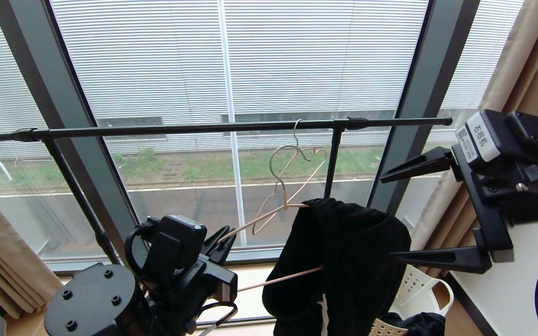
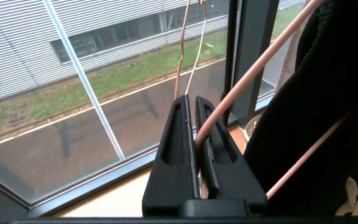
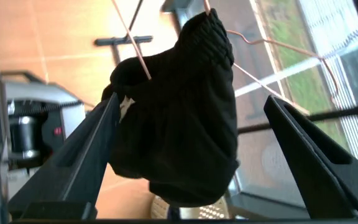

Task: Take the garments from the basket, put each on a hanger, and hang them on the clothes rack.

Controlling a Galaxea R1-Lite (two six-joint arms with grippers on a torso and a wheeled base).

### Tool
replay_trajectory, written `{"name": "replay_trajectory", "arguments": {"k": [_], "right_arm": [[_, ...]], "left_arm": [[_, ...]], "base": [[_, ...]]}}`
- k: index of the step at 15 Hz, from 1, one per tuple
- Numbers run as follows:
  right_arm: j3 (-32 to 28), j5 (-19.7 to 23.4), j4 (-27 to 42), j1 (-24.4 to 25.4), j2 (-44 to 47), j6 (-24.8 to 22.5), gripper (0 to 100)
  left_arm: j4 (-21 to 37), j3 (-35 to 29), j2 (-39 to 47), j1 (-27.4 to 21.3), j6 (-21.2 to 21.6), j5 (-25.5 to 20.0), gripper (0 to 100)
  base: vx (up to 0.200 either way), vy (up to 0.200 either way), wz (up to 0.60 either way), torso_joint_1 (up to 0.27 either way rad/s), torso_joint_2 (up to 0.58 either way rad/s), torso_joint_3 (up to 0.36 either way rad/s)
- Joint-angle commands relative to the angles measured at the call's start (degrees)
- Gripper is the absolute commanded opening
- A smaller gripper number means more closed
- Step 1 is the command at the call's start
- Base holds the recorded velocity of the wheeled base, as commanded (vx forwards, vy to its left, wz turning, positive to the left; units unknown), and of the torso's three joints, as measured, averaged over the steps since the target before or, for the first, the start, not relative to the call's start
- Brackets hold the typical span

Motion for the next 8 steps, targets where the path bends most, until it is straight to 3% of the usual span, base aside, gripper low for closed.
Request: {"name": "replay_trajectory", "arguments": {"k": [1, 4, 8], "right_arm": [[-15.98, 7.23, 13.91, -5.71, 14.46, -10.64, 100], [-26.26, 7.15, 19.8, -5.88, 22.02, -10.64, 100], [-28.28, 4.07, 19.98, -5.88, 24.57, -10.2, 100]], "left_arm": [[-0.06, -0.22, 0.08, -0.5, 0.08, 0.01, 0], [-0.06, -0.84, 0.26, -0.59, 0.08, -0.08, 0], [-0.06, -0.84, 0.26, -0.59, -0.01, -0.08, 0]], "base": [[0.0, 0.0, 0.0, 0.0, 0.0, 0.0], [0.0, 0.0, 0.0, 0.0, 0.0, 0.0], [0.0, 0.0, 0.0, 0.0, 0.0, 0.0]]}}
